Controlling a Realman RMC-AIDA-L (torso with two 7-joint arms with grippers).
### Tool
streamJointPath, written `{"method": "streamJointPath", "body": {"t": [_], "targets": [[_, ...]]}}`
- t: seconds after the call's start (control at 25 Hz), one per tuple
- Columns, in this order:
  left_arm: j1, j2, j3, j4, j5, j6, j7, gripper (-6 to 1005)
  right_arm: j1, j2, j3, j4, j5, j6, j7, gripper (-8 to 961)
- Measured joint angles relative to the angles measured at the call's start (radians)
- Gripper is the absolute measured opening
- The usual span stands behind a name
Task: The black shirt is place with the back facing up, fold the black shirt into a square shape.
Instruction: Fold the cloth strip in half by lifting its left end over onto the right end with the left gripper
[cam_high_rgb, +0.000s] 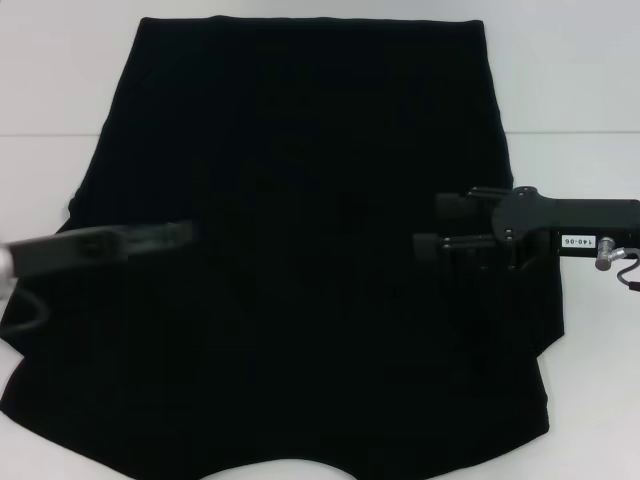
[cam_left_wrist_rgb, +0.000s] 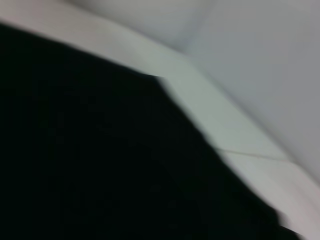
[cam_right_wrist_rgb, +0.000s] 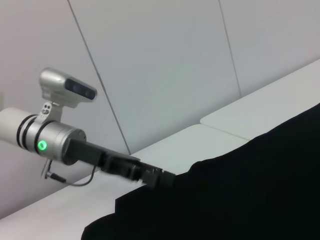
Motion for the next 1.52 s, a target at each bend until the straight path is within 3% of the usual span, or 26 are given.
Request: {"method": "streamJointPath", "body": {"t": [0.2,0.48,0.76,1.52], "targets": [[0.034,0.020,-0.094,0.090,0.113,-0.015,-0.144,944,0.006,0.006,0.001,0.000,0.002,0.020,0.000,909],[0.061,0.025,-0.097,0.207,0.248,-0.008,-0.242,944,0.019,0.010,0.008,0.000,0.005,0.029,0.006,909],[0.041,0.030,-0.086,0.217,0.390,-0.015,-0.284,943,0.024,0.010,0.009,0.000,0.006,0.032,0.011,908],[0.048,0.028,-0.087,0.214,0.449,-0.022,-0.325,942,0.016,0.009,0.009,0.000,0.007,0.032,0.012,861]]}}
